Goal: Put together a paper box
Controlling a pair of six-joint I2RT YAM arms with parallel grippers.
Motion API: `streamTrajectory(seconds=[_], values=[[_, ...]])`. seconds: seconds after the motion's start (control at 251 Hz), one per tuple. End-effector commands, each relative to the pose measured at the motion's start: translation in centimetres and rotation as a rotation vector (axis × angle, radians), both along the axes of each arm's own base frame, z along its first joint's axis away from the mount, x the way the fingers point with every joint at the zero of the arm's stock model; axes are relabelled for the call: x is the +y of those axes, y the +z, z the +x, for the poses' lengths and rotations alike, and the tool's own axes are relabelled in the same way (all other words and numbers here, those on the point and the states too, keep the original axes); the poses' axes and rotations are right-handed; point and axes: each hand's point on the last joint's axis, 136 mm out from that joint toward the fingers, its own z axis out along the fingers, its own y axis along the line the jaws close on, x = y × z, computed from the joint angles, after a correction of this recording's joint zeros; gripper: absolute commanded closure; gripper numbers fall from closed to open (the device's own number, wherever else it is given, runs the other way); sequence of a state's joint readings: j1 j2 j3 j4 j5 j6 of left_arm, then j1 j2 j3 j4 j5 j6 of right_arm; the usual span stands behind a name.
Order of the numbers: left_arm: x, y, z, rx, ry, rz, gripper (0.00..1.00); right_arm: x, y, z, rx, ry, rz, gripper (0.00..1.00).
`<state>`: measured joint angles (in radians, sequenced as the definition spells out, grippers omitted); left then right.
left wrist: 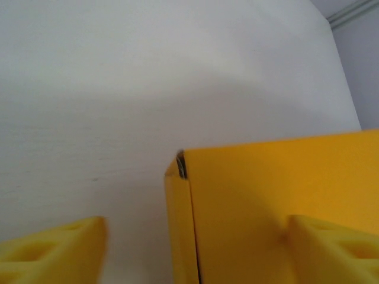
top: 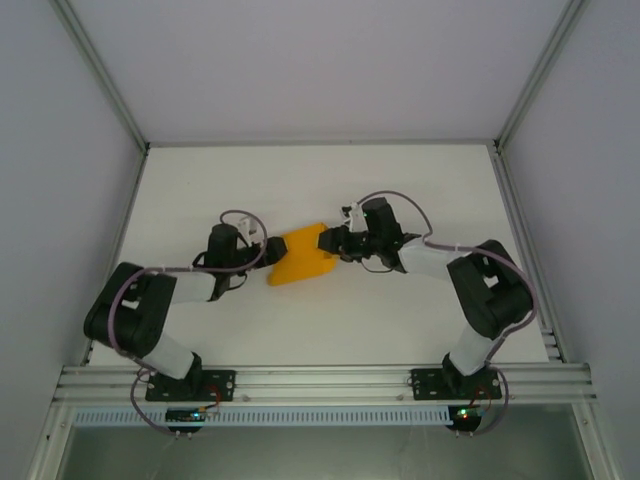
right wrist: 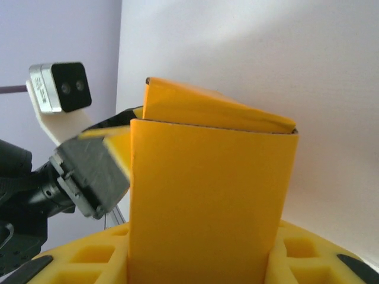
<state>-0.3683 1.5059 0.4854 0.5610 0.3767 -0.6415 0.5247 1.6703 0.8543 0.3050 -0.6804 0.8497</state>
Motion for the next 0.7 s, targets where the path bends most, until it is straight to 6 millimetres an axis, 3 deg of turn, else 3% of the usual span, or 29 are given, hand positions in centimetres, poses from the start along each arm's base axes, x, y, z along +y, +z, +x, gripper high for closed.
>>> streamTrajectory(seconds=[0.0,0.152,0.239,0.375,0.483,0.599,0.694], values=[[-0.2,4.4,0.6,-0.188,-0.049,0.142,0.00,-2.4,1.8,0.9,-0.016,-0.060,-0.039,0.63],[-0.7,10.1,-1.0,-0.473,-0.149,0.288,0.00,-5.0,4.3,1.3,0.021,-0.126,-0.098,0.60],[-1.0,12.2,-1.9,-0.645,-0.204,0.402,0.00,-7.4,5.3,1.5,0.069,-0.195,-0.164,0.60],[-2.7,13.7,-2.9,-0.825,-0.340,0.547,0.00,-11.3,6.4,1.3,0.198,-0.298,-0.210,0.58],[-4.8,14.7,-3.5,-0.916,-0.438,0.628,0.00,-12.4,8.0,1.4,0.252,-0.336,-0.138,0.59],[-6.7,15.2,-3.6,-0.973,-0.510,0.676,0.00,-14.2,8.2,1.4,0.345,-0.408,-0.127,0.59],[-8.7,15.1,-4.6,-1.036,-0.584,0.671,0.00,-14.4,8.5,1.2,0.406,-0.405,-0.095,0.59]])
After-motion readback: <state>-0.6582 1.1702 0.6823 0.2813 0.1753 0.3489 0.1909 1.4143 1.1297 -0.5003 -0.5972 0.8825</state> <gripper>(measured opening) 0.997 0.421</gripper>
